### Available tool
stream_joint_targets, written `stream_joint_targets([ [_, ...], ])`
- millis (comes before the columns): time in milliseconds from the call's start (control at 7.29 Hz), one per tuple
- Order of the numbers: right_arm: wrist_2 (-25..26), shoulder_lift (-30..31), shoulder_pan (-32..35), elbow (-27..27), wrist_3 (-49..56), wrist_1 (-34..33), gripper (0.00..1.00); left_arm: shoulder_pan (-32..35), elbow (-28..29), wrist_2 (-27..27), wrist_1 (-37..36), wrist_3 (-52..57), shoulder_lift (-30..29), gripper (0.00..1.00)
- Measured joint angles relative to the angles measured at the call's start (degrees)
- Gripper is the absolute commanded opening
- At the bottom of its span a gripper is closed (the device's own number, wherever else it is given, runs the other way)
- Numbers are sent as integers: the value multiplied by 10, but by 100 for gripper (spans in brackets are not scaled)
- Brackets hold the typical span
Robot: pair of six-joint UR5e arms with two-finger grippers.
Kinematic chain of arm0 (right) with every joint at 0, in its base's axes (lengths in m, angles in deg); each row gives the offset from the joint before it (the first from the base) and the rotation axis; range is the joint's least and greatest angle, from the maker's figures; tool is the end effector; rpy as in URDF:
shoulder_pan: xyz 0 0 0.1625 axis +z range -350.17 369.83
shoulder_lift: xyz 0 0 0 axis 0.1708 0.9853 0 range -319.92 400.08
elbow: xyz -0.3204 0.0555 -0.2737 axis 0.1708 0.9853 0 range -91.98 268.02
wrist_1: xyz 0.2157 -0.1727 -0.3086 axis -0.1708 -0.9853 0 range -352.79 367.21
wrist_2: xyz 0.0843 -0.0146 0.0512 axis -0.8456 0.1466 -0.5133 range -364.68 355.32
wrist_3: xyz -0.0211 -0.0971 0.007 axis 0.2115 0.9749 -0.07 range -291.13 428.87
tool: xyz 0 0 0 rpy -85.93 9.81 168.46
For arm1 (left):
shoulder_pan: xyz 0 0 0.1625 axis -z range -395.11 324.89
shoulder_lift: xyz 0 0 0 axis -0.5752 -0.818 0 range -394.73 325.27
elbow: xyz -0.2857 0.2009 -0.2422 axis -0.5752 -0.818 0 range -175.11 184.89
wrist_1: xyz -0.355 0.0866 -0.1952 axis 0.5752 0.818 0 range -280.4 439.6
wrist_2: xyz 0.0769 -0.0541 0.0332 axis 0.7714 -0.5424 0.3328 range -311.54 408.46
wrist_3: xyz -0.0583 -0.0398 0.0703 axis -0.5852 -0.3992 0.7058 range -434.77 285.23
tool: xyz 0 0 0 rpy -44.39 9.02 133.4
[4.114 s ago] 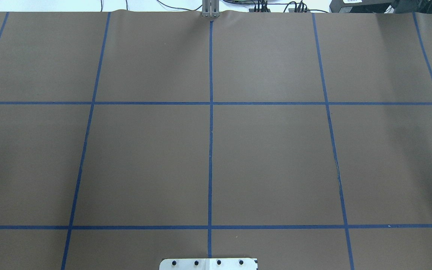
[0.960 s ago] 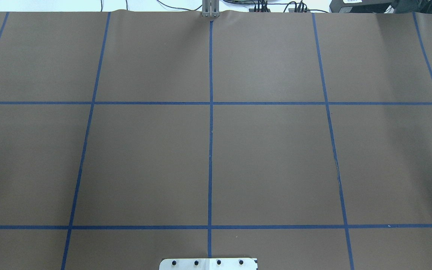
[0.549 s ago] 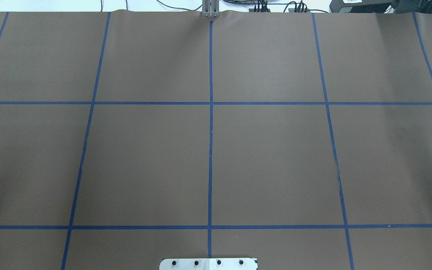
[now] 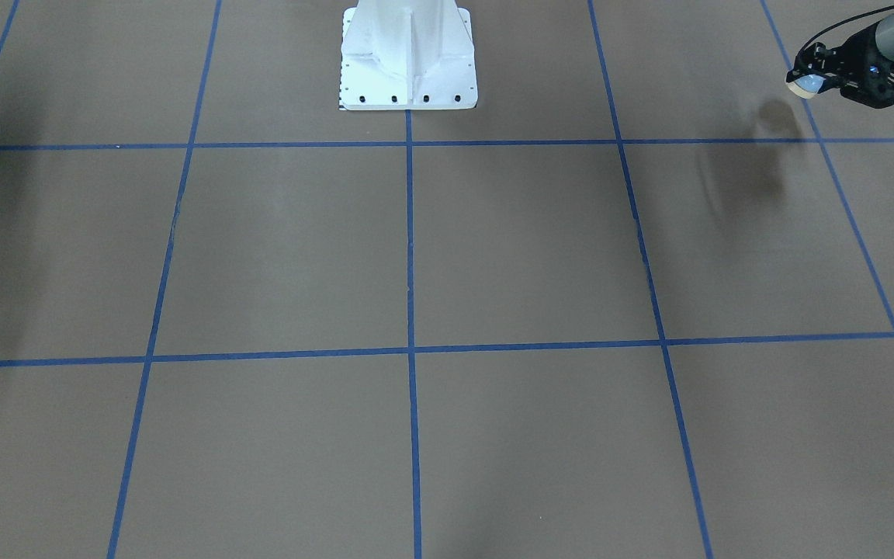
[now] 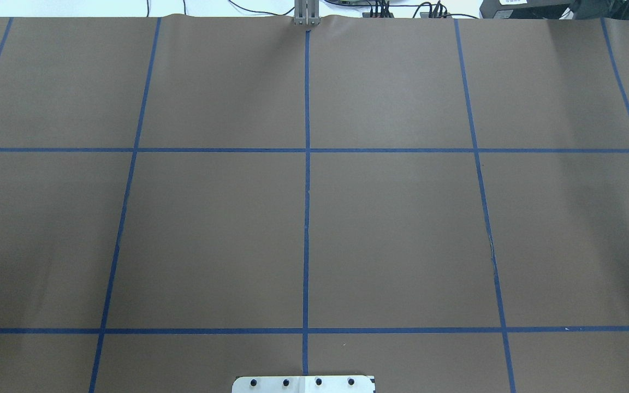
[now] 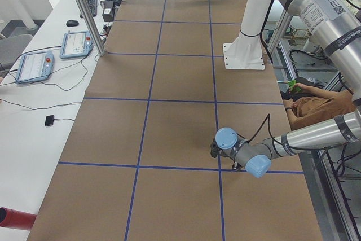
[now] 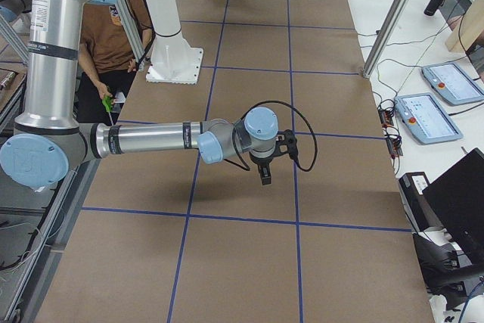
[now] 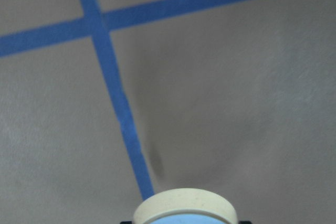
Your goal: Place and press bell with both arms
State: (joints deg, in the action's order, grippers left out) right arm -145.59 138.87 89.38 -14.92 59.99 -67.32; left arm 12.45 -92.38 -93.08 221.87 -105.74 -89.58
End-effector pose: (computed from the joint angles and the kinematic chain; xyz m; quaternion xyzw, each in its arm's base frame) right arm -0.0249 -0.4441 0.5798 0.0805 -0.4434 -0.0855 0.8886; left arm 0.1065 -0.1985 0.7087 -0.1015 0.4544 0.1793 0.8667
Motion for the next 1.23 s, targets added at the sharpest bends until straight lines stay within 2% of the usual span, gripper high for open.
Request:
stream_joint_targets([
  [411, 0, 3, 0, 2, 0, 0, 100, 43, -95, 15, -123, 1, -50, 24],
  [686, 1, 3, 0, 2, 1, 0, 100, 52, -126, 33, -226, 2, -125, 24],
  [960, 8, 3, 0, 5, 1, 0, 100, 60, -139, 49, -375, 4, -250, 24],
  [1234, 11, 2, 0, 10, 1, 0, 100, 59, -127, 68, -553, 5, -423, 25],
])
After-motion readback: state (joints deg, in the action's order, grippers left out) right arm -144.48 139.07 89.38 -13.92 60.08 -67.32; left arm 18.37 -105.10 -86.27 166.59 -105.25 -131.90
